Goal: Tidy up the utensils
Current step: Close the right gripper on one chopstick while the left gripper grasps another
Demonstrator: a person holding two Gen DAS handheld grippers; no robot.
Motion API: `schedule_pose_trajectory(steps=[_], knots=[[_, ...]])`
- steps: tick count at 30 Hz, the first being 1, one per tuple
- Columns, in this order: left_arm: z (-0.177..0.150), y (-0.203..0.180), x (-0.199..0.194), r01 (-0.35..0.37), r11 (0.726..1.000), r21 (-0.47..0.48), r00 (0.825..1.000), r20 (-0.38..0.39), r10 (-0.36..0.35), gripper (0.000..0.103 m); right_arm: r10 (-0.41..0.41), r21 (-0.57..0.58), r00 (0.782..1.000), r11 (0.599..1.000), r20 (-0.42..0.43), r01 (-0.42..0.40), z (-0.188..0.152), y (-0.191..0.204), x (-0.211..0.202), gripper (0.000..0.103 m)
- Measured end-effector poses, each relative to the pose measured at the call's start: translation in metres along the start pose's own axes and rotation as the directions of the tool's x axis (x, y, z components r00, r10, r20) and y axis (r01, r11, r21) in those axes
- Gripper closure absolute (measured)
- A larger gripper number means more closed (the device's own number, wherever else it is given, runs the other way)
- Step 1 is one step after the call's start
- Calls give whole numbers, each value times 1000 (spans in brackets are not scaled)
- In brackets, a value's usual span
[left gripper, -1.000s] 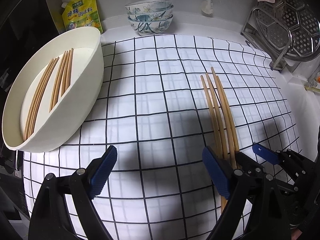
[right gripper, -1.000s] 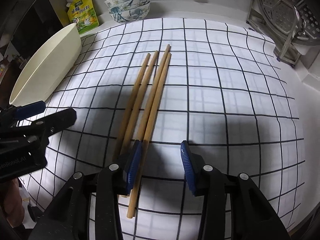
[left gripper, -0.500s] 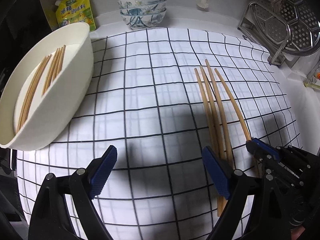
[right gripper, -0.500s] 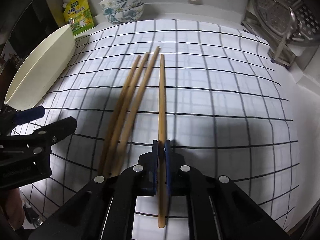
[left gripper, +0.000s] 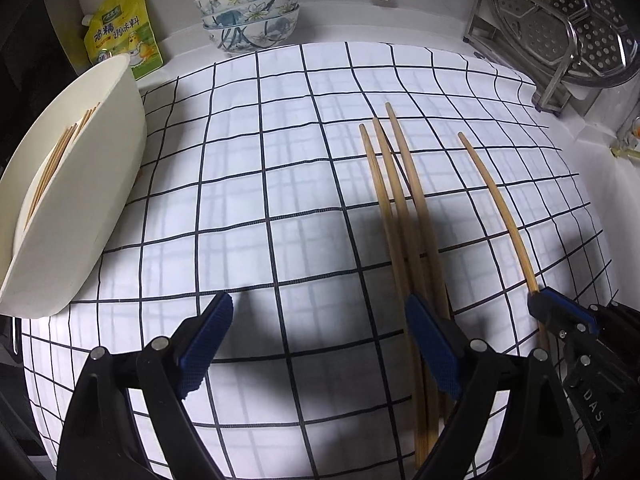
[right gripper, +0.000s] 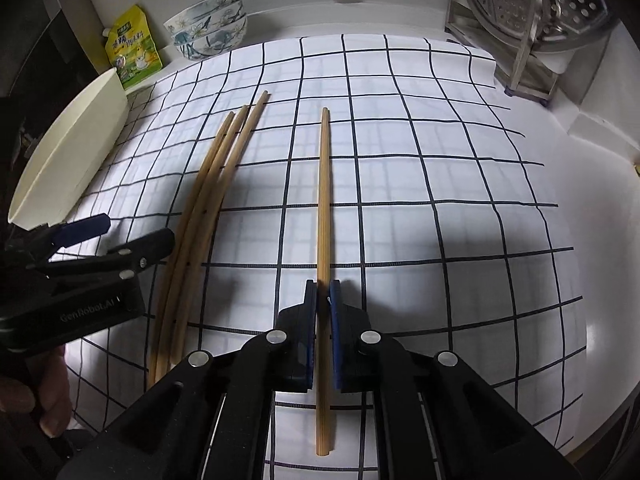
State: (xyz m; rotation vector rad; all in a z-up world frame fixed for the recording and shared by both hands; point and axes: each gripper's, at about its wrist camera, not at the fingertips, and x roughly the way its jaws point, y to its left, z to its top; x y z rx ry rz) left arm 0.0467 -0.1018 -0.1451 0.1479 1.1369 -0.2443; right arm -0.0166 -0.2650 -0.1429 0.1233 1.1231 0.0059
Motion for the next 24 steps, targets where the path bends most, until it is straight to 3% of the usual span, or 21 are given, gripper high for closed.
schedule_pose_trajectory(steps=[5, 9, 21, 24], knots=[[2, -3, 5, -21, 1000, 7, 1000, -1, 21, 12, 4, 5, 1000, 1000, 10, -4, 4, -1, 0, 89], [0, -3, 9, -67, 998, 12, 998, -2, 67, 6, 3, 3, 1000, 1000, 25, -4, 7, -1, -1, 66], [-3, 5, 8, -41, 999, -12, 999, 10, 41, 9, -38, -52, 999, 998, 19, 39, 20, 9, 15, 66], [-3, 8, 9, -10, 1000, -24, 1000, 17, 10, 18, -58, -75, 998, 995, 32, 60, 22, 15, 18, 66]])
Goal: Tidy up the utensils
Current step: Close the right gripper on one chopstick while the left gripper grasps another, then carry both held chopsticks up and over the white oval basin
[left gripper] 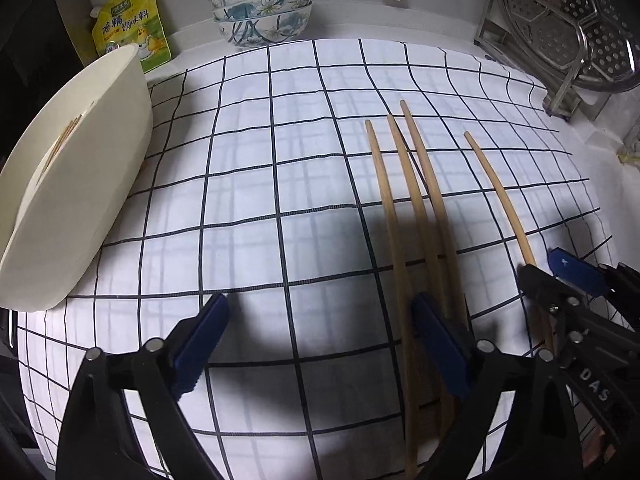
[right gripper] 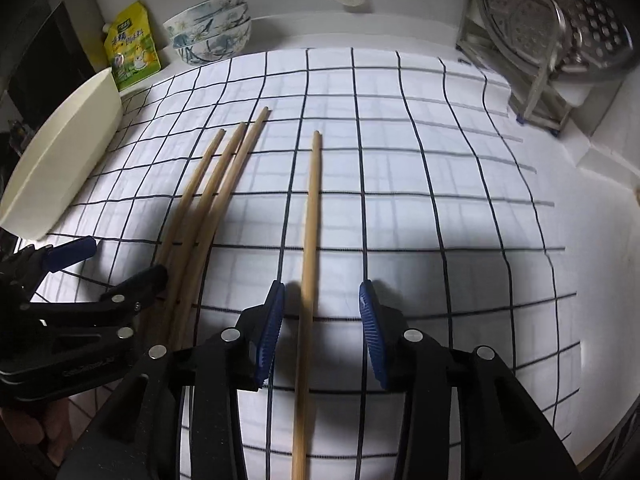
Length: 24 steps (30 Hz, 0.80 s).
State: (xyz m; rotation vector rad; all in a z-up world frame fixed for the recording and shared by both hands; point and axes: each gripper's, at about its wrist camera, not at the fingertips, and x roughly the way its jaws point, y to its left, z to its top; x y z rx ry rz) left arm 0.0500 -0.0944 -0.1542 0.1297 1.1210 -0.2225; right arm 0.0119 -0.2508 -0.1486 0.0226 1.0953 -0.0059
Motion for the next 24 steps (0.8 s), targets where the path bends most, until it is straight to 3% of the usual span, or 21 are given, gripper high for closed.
schedule_pose_trajectory(steps=[2, 4, 6, 8, 10, 16, 24], knots=[[2, -3, -3, 9, 1000, 24, 1000, 16, -9, 35, -12, -16, 1000, 1000, 9, 12, 1, 3, 1, 66], [4, -8, -4, 19, 999, 44, 1000, 19, -20, 50, -9, -15, 1000, 1000, 17, 9, 2, 4, 2, 75], [8, -14, -4, 28, 998, 62, 999, 19, -29, 65, -10, -12, 1000, 1000, 15, 10, 4, 4, 2, 95], [11, -18, -5, 37, 996, 78, 999, 13, -38, 84, 6, -1, 1000, 1000, 9, -6, 7, 3, 4, 96], [14, -19, -3, 51, 995, 83, 999, 1, -51, 93, 21, 18, 1000, 1000, 5, -21, 7, 0, 3, 96], [23, -9, -2, 104, 993, 55, 994, -51, -102, 96, 82, 103, 997, 991, 5, -82, 13, -6, -5, 96], [35, 12, -29, 158, 987, 41, 988, -8, -157, 96, 92, 122, 994, 988, 62, -99, 35, 7, -33, 96]])
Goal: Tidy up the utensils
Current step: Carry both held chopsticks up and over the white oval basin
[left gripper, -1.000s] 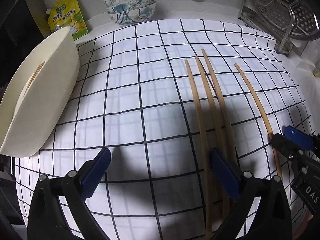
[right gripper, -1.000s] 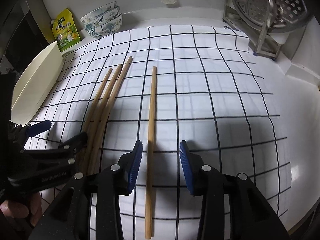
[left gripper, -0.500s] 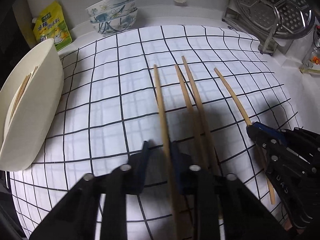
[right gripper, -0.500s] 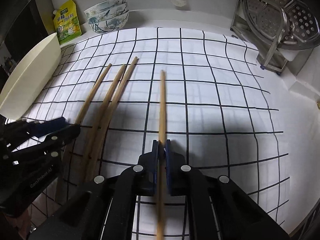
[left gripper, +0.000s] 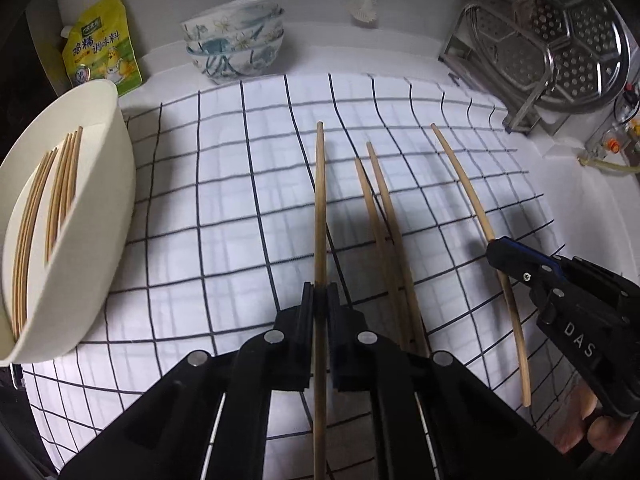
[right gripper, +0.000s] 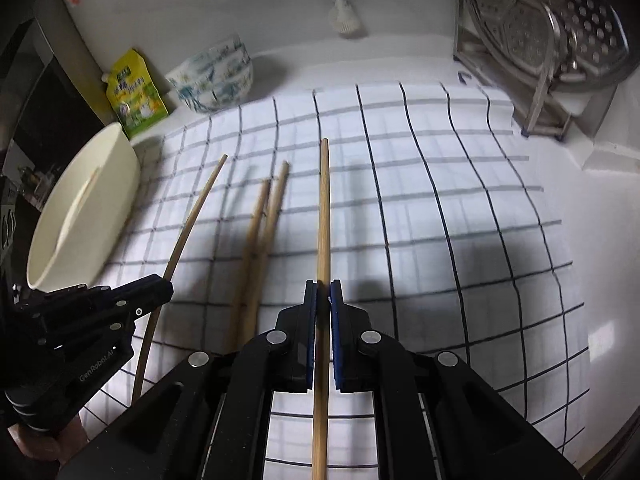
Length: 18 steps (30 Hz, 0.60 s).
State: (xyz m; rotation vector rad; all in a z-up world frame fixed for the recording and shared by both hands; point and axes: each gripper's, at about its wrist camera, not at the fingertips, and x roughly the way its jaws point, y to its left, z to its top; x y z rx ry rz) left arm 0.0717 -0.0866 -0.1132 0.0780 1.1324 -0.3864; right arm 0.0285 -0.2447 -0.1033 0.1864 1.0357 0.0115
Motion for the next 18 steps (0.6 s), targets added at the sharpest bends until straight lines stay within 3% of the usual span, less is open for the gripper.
schedule_pose_trajectory(steps=[11, 18], knots=[[26, 53, -65, 32, 999, -33, 990, 141, -27, 96, 34, -46, 996, 998, 87, -30, 38, 61, -25, 96], [33, 112, -100, -15, 995, -104, 977, 210, 37, 96, 123, -102, 987, 988, 106, -112, 64, 124, -19, 96]])
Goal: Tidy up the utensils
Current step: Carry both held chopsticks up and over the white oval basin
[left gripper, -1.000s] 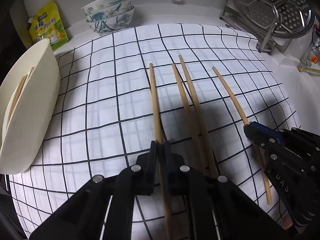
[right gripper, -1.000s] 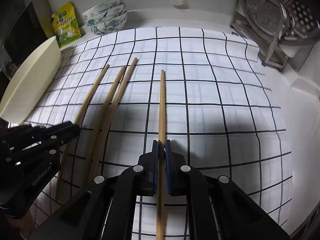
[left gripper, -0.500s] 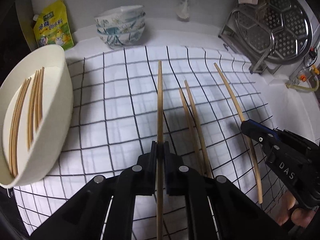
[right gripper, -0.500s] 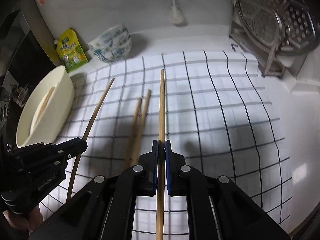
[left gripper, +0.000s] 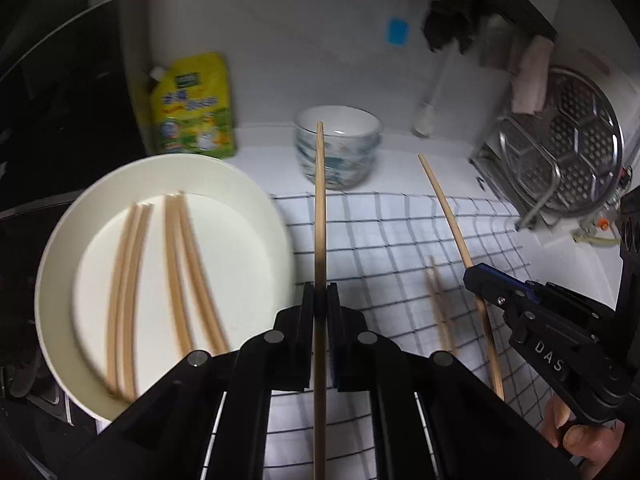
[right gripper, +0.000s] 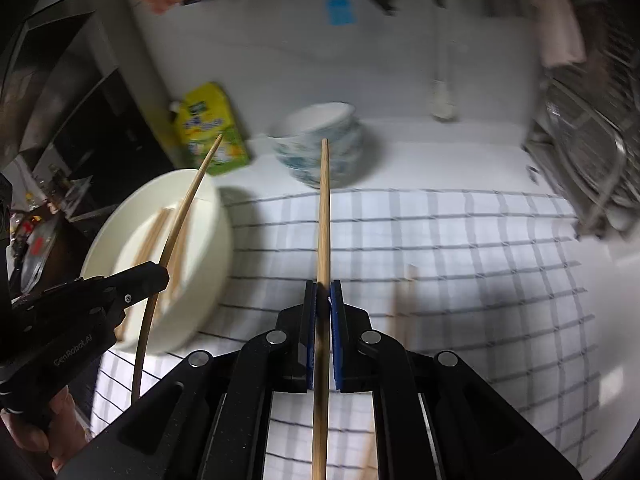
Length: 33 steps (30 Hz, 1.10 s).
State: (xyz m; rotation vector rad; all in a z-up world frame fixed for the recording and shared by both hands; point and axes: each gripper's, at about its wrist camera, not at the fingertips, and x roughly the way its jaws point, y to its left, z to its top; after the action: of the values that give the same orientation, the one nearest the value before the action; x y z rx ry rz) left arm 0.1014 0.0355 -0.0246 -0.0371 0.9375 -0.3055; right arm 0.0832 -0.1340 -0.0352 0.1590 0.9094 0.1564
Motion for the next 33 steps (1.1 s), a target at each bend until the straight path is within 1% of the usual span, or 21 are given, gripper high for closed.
schedule_pose_trajectory(steps=[4, 8, 12, 16, 23, 33], knots=[[6, 44, -9, -65, 997, -45, 998, 18, 66, 96, 68, -44, 997, 997, -20, -69, 13, 42, 23, 96], [9, 88, -13, -133, 986, -99, 991, 16, 135, 96, 124, -97, 991, 987, -42, -127, 23, 86, 45, 96], [7, 125, -12, -176, 974, -144, 984, 8, 179, 96, 161, -140, 984, 976, -73, -170, 31, 126, 68, 96], [6, 147, -4, -203, 966, -161, 979, -9, 204, 96, 180, -167, 979, 967, -99, -194, 37, 154, 87, 96], [6, 166, 13, -211, 963, -166, 977, -26, 210, 96, 185, -159, 973, 965, -138, -207, 44, 170, 115, 96], [0, 174, 30, -211, 965, -156, 977, -68, 202, 96, 147, -134, 972, 976, -185, -173, 37, 164, 139, 96]])
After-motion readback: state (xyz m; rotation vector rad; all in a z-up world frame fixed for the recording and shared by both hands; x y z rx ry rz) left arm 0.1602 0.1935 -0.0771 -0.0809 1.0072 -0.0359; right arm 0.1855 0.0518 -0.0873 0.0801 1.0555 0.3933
